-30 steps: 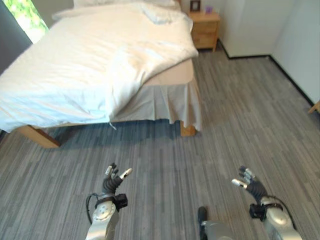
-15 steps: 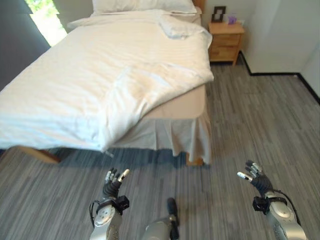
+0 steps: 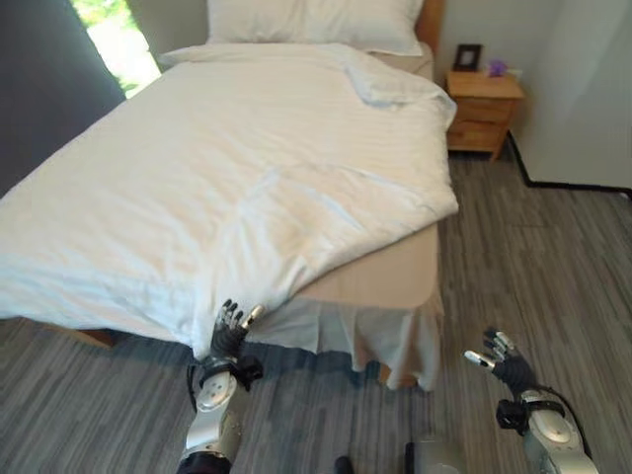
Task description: Making the bed.
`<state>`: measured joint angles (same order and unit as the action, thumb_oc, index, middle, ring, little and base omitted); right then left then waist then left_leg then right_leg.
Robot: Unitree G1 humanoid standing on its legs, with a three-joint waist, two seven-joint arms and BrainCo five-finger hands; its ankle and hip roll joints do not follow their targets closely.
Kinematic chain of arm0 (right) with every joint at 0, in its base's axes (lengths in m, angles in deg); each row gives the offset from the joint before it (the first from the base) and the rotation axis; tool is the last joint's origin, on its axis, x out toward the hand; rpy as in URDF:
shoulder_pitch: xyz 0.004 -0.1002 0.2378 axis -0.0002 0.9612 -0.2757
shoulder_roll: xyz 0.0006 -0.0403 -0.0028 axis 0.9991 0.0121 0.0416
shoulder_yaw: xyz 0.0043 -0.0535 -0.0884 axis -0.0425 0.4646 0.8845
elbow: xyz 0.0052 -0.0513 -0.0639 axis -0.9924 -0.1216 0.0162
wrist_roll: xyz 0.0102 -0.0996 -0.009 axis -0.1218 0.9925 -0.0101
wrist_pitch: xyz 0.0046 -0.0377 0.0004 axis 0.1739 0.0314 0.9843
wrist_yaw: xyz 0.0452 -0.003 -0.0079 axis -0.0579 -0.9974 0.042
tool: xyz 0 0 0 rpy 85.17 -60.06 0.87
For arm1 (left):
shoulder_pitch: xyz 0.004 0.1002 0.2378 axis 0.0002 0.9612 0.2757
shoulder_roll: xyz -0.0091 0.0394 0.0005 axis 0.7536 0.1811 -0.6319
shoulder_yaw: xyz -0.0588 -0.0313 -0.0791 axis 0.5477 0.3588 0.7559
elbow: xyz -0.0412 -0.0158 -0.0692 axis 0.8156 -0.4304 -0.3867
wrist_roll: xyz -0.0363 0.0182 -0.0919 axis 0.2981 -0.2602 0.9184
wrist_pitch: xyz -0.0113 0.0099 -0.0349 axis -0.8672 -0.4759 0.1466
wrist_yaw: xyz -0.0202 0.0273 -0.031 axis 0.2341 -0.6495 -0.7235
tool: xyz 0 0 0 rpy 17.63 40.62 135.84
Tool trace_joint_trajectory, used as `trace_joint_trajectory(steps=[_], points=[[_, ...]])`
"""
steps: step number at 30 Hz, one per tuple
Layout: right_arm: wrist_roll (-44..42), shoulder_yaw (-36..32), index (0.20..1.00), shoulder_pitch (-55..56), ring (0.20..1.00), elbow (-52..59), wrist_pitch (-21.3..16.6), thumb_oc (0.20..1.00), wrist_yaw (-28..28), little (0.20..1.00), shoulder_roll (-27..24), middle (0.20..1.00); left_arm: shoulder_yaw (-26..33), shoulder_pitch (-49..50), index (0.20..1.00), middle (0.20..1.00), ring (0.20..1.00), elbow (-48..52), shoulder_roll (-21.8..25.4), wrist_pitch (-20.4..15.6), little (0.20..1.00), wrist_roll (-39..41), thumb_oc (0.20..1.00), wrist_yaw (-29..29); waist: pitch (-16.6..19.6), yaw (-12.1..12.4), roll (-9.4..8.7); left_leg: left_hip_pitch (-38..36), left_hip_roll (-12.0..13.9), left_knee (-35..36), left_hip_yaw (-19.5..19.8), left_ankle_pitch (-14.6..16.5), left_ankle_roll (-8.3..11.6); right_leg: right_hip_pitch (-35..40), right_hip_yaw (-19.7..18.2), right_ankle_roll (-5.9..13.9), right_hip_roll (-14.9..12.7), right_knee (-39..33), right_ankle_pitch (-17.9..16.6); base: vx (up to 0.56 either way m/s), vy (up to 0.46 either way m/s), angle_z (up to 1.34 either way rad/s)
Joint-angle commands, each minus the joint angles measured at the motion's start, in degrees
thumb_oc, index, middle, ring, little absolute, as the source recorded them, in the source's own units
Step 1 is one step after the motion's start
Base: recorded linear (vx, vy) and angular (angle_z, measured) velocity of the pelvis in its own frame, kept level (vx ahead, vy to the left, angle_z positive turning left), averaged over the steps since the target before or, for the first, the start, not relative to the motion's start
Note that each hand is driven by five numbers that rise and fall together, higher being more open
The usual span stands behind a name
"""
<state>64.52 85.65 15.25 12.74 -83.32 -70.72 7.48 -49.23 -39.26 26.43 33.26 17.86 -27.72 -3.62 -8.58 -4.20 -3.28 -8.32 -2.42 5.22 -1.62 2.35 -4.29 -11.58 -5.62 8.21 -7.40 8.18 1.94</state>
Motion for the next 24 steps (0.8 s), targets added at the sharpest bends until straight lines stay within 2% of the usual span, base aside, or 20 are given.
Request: trace_joint_trajectory(steps=[1, 4, 6, 13, 24], points=[[-0.11, -2.35, 1.0, -1.3, 1.0, 2.95, -2.88, 1.0, 0.28, 1.0, -1.73, 1.0, -0.66, -1.69, 1.0, 1.0, 1.0, 1.97, 3.0, -2.88, 1.0, -4.01, 1.0, 1.57, 0.65, 0.65, -0.87, 1.03, 3.01, -0.22, -3.71, -3.72, 4.89, 9.87, 1.25, 0.93, 1.43, -4.24, -3.83, 0.2, -0.193, 1.01], [-0.02, -3.17, 1.0, -2.13, 1.0, 2.68, -3.2, 1.0, 0.45, 1.0, -2.58, 1.0, 0.22, 0.54, 1.0, 1.0, 1.0, 1.39, 2.1, -2.89, 1.0, -3.9, 1.0, 2.16, 1.64, 1.58, -0.91, 1.93, 2.92, -0.22, -2.79, -4.23, 5.18, 12.22, 3.28, 0.61, 1.39, -8.05, -4.84, 0.09, -0.115, 0.49], [2.85, -4.78, 1.0, -3.3, 1.0, 3.75, -3.55, 1.0, 0.14, 1.0, -4.92, 1.0, 1.34, 2.88, 1.0, 1.0, 1.0, 1.61, 1.51, -2.53, 1.0, -3.15, 1.0, 2.69, 2.52, 2.5, -0.55, 2.57, 3.1, -0.22, -1.49, -4.65, 5.71, 14.63, 5.11, -0.09, 1.64, -10.8, -4.6, 0.13, -0.136, 0.3], [5.21, -6.46, 1.0, -5.7, 1.0, 4.13, -4.08, 1.0, -0.5, 1.0, -8.25, 1.0, 1.32, 5.05, 1.0, 1.0, 1.0, 2.0, 1.13, -2.17, 1.0, -3.01, 1.0, 3.85, 2.55, 3.89, -0.82, 2.85, 3.77, -0.22, 0.66, -4.63, 6.46, 16.5, 6.93, -1.13, 2.54, -11.86, -3.75, 0.06, -0.067, 0.24], [5.65, -1.64, 1.0, -10.63, 1.0, 1.99, -3.97, 1.0, 0.93, 1.0, -9.5, 1.0, 1.12, 6.31, 1.0, 1.0, 1.0, 2.14, 1.73, -1.96, 1.0, -3.25, 1.0, 4.54, 2.44, 6.28, -2.22, 3.49, 3.83, -0.22, 2.96, -4.32, 6.96, 17.84, 9.22, -1.4, 2.99, -13.01, -3.21, 0.03, -0.019, 0.07]])
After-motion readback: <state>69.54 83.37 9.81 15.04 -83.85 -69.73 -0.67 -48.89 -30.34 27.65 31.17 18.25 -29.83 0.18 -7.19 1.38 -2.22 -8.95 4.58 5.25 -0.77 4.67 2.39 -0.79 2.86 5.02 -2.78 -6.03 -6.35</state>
